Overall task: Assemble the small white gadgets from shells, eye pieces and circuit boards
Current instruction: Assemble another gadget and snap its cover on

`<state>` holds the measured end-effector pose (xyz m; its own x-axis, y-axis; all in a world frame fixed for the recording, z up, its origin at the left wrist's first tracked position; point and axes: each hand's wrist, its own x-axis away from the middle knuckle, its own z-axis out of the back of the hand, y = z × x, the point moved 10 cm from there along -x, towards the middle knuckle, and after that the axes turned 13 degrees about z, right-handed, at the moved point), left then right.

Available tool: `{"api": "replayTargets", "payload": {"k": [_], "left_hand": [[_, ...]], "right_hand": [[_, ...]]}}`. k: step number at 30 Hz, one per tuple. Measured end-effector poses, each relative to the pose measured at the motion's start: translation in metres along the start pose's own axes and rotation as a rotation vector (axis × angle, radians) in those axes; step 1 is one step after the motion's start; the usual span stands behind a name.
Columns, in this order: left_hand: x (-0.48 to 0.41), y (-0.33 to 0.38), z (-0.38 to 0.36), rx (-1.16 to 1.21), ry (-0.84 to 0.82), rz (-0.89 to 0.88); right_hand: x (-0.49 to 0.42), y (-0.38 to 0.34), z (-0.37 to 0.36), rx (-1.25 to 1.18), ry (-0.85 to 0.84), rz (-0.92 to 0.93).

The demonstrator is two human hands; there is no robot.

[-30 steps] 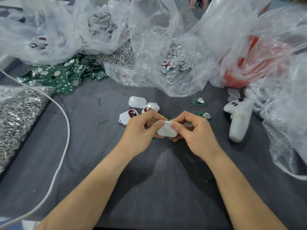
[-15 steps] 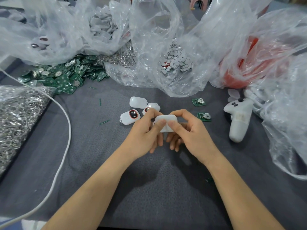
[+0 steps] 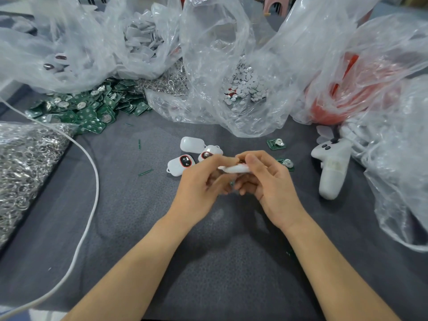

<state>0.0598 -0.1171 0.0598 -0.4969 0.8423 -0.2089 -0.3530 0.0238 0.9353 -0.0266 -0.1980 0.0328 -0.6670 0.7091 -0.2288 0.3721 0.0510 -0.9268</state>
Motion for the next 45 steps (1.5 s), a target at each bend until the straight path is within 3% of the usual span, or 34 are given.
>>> {"api": "replayTargets", "payload": {"k": [3, 7, 13, 24, 30, 45], "left_hand": [[0.004, 0.011, -0.007, -0.037, -0.063, -0.091], [0.000, -0.008, -0.003, 0.166, -0.083, 0.129], [-0.003, -0.026, -0.009, 0.359, -0.153, 0.325], [-0.001, -0.027, -0.011, 0.429, -0.178, 0.349], [0.000, -0.026, -0.014, 0.352, -0.186, 0.352], [0.000, -0.030, -0.016, 0.266, -0.217, 0.332]], "right_hand": [[-0.001, -0.004, 0.015, 0.049, 0.086, 0.027], [-0.001, -0.020, 0.014, 0.292, 0.024, 0.149], [0.001, -0.023, 0.001, 0.381, -0.059, 0.190], [0.000, -0.017, 0.006, 0.302, -0.016, 0.096], [0.000, -0.012, 0.010, 0.319, -0.015, 0.069], [0.004, -0.011, -0.009, 0.329, -0.163, 0.082]]}}
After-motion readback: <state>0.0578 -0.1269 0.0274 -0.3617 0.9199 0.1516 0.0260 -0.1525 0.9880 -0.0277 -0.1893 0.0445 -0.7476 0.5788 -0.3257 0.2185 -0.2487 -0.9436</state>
